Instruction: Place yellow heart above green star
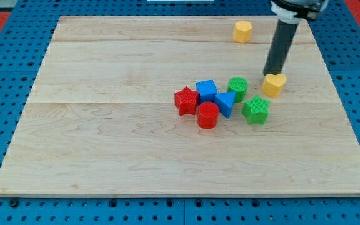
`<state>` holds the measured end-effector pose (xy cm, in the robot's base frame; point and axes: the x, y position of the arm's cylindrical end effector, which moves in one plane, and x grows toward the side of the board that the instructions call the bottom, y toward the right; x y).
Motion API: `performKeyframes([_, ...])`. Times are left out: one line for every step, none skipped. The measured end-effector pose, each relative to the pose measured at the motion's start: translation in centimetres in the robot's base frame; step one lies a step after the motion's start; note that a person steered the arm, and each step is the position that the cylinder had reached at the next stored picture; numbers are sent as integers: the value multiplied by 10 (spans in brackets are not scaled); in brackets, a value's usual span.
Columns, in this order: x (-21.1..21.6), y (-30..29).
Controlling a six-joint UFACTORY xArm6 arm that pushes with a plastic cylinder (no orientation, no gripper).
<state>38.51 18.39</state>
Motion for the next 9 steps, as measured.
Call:
performKeyframes([20,13])
performKeyframes([40,27])
performKeyframes([66,40])
performKeyframes([74,35])
performKeyframes([64,-13])
performKeyframes([64,5])
performKeyframes([51,18])
performKeyframes([51,11])
performKeyframes([51,-8])
